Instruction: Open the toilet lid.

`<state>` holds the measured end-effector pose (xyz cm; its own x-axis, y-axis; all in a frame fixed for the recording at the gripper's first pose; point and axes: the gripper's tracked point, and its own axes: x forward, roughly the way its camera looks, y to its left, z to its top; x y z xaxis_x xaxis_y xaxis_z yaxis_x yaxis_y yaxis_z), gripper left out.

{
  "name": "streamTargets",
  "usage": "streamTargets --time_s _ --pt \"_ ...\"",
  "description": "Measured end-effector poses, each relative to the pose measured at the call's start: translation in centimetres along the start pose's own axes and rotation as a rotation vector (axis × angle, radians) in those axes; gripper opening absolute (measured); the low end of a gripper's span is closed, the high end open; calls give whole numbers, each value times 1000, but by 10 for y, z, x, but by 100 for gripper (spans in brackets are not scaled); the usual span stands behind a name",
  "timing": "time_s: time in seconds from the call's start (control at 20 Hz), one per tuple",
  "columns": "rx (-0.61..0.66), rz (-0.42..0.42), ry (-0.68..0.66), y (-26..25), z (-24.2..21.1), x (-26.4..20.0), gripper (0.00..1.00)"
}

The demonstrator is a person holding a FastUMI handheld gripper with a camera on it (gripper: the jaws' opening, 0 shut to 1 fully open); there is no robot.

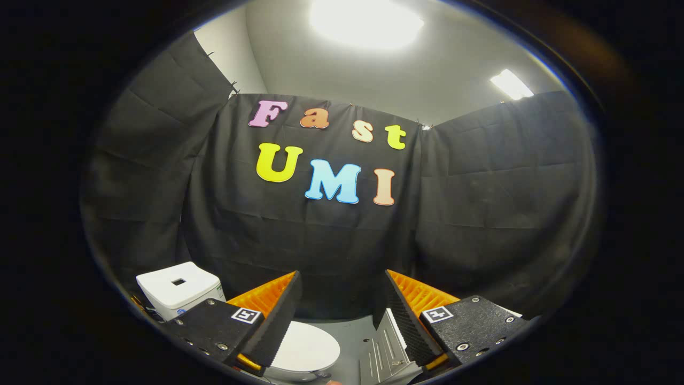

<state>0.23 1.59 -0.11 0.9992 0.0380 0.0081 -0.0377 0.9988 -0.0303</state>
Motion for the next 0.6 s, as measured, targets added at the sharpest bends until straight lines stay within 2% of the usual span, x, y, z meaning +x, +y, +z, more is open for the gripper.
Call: streamTargets --time_s 0.6 --pt "22 -1 37 1 -22 11 93"
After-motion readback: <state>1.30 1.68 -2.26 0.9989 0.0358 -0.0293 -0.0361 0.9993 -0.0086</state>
